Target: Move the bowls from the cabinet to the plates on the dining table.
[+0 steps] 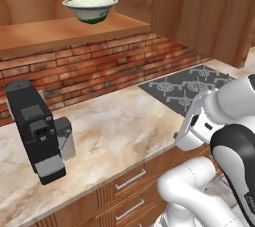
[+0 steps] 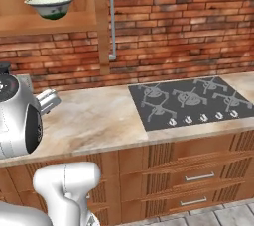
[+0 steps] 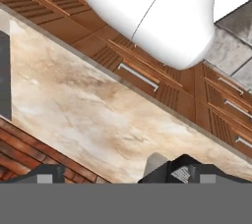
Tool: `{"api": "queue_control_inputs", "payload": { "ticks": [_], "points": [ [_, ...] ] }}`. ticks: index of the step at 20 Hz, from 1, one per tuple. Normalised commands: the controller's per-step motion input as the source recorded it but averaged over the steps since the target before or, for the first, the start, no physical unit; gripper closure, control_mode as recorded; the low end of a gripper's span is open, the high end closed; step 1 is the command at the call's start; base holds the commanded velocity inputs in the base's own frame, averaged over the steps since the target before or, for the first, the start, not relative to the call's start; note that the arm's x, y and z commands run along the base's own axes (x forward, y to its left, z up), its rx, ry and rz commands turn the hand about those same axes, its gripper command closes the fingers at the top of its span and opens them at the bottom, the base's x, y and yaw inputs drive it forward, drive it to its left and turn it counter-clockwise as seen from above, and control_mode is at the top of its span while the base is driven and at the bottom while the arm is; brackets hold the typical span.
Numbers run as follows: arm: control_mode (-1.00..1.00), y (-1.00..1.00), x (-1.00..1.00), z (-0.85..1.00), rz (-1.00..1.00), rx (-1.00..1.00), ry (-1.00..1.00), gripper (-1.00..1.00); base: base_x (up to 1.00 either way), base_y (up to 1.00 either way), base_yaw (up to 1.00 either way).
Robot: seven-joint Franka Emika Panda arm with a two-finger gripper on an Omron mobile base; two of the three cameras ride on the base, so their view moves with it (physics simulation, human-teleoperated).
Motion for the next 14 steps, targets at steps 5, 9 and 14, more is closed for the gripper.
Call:
{"api": "queue_control_inputs", "payload": {
  "ticks": [5, 9, 14],
  "points": [
    [1.00, 0.00, 0.00, 0.00, 0.00, 0.00, 0.00, -1.00, 0.30, 0.00, 0.04],
    [1.00, 0.00, 0.00, 0.00, 0.00, 0.00, 0.00, -1.00, 0.35, 0.00, 0.01],
    [1.00, 0.00, 0.00, 0.00, 0.00, 0.00, 0.00, -1.00, 0.48, 0.00, 0.00]
  ]
}}
